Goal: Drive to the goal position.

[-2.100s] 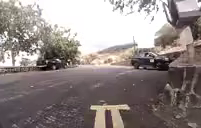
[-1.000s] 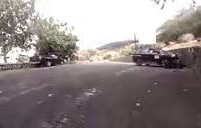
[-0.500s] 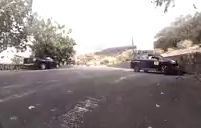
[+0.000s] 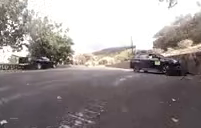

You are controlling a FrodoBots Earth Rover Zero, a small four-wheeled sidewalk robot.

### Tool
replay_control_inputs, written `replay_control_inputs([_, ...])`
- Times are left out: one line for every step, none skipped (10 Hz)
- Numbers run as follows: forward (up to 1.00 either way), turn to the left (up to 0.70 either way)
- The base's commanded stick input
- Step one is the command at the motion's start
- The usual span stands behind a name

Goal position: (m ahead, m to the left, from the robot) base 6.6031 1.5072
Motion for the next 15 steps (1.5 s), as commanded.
replay_control_inputs([0.85,0.00])
replay_control_inputs([0.85,0.00])
replay_control_inputs([0.85,0.00])
replay_control_inputs([0.85,0.00])
replay_control_inputs([0.85,0.00])
replay_control_inputs([0.85,0.00])
replay_control_inputs([0.85,0.00])
replay_control_inputs([0.85,0.00])
replay_control_inputs([0.85,0.00])
replay_control_inputs([0.85,0.00])
replay_control_inputs([0.85,0.00])
replay_control_inputs([0.85,0.00])
replay_control_inputs([0.85,0.00])
replay_control_inputs([0.85,0.00])
replay_control_inputs([0.85,0.00])
